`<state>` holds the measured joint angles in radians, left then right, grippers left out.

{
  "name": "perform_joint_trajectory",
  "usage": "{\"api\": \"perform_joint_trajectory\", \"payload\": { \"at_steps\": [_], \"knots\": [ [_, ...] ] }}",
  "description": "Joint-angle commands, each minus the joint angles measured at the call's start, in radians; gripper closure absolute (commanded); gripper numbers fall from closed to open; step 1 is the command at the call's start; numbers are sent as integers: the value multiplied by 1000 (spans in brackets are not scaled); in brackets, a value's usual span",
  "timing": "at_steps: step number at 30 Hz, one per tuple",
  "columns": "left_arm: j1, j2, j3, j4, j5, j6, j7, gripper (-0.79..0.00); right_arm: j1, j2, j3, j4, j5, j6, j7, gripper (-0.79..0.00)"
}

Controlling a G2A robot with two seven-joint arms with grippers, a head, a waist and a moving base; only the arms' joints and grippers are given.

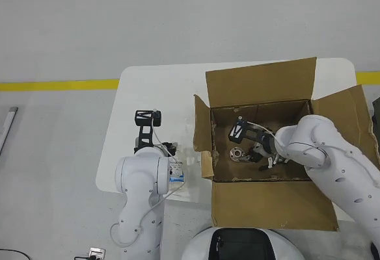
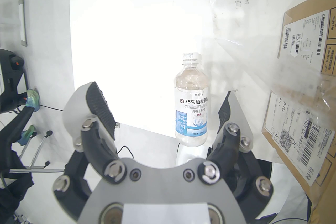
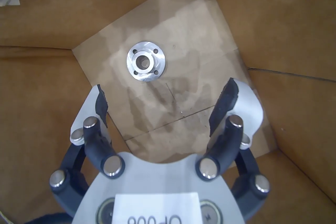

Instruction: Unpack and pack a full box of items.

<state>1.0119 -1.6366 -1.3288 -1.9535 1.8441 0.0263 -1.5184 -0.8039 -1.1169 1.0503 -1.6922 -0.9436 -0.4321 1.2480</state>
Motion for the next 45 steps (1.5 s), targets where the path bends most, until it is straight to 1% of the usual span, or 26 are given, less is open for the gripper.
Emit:
{"api": "perform_joint_trajectory", "payload": {
  "at_steps": [1,4,5,6,8,9,11,12,15,20,26,28,29,31,34,36,38,39,45],
  "knots": [
    [0,0,0,0,0,0,0,-785,13,-1,-10,8,-7,8,10,-785],
    [0,0,0,0,0,0,0,-785,45,-7,-46,35,-18,-4,32,-785],
    [0,0,0,0,0,0,0,-785,57,-10,-59,47,-19,-5,33,-739],
    [0,0,0,0,0,0,0,-785,70,-14,-74,60,-17,-7,35,-643],
    [0,0,0,0,0,0,0,-785,97,-22,-107,85,-14,-13,40,-551],
    [0,0,0,0,0,0,0,-785,108,-26,-123,96,-10,-13,42,-517],
    [0,0,0,0,0,0,0,-785,128,-34,-150,114,1,-16,41,-391],
    [0,0,0,0,0,0,0,-785,137,-37,-161,121,3,-18,44,-369],
    [0,0,0,0,0,0,0,-785,154,-44,-181,138,18,-18,45,-348],
    [0,0,0,0,0,0,0,-785,166,-47,-195,160,28,-24,50,-348],
    [0,0,0,0,0,0,0,-785,170,-50,-210,177,29,-35,40,-385],
    [0,0,0,0,0,0,0,-785,171,-50,-212,181,33,-40,35,-486],
    [0,0,0,0,0,0,0,-785,172,-50,-212,183,34,-40,33,-517],
    [0,0,0,0,0,0,0,-785,173,-51,-214,184,40,-45,30,-520],
    [0,0,0,0,0,0,0,-785,175,-51,-219,187,43,-50,27,-471],
    [0,0,0,0,0,0,0,-785,175,-52,-224,190,41,-54,22,-474],
    [0,0,0,0,0,0,0,-785,174,-53,-231,196,41,-58,16,-440],
    [0,0,0,0,0,0,0,-785,175,-54,-235,198,41,-59,14,-391],
    [0,0,0,0,0,0,0,-785,179,-57,-249,211,42,-62,5,-379]
  ]
}}
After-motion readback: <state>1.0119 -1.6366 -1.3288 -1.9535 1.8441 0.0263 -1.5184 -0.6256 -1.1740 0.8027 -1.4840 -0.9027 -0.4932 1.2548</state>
